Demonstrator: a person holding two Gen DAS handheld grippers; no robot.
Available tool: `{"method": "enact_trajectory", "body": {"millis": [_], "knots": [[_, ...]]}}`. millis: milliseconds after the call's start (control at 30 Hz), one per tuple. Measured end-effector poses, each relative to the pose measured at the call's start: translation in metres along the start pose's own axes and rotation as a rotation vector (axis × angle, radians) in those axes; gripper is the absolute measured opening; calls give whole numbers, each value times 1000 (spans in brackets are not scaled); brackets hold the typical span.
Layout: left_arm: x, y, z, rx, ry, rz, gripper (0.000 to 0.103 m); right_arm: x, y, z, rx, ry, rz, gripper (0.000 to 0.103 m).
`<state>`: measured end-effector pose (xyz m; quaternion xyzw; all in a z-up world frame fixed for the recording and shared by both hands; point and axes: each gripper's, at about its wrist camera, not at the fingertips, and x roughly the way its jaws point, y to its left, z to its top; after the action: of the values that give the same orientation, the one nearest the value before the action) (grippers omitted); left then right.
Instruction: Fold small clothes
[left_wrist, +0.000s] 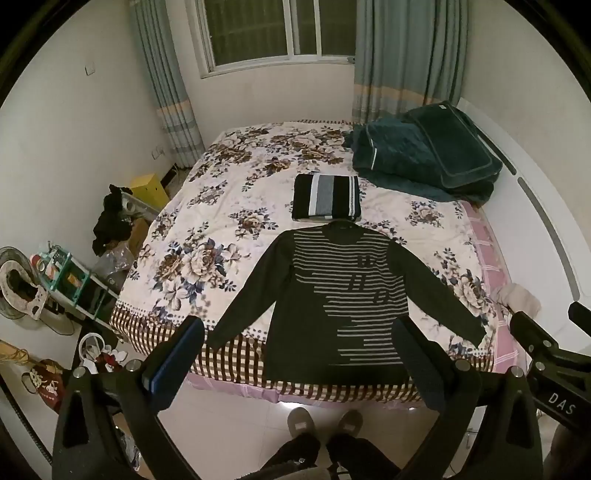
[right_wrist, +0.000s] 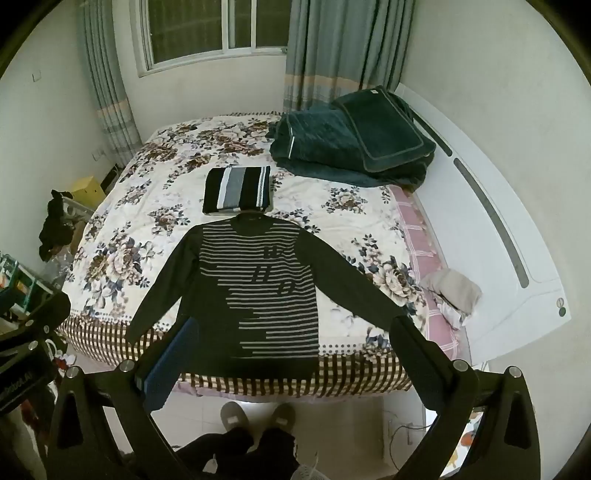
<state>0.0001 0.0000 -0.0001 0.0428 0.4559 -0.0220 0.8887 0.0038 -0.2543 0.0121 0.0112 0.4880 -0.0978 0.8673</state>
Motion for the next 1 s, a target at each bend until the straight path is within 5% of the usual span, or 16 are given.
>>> {"method": "enact_trajectory", "body": {"millis": [1000], "knots": [[0, 0, 0, -3, 0, -3, 103, -2, -1, 2, -1, -6, -1, 103]]}}
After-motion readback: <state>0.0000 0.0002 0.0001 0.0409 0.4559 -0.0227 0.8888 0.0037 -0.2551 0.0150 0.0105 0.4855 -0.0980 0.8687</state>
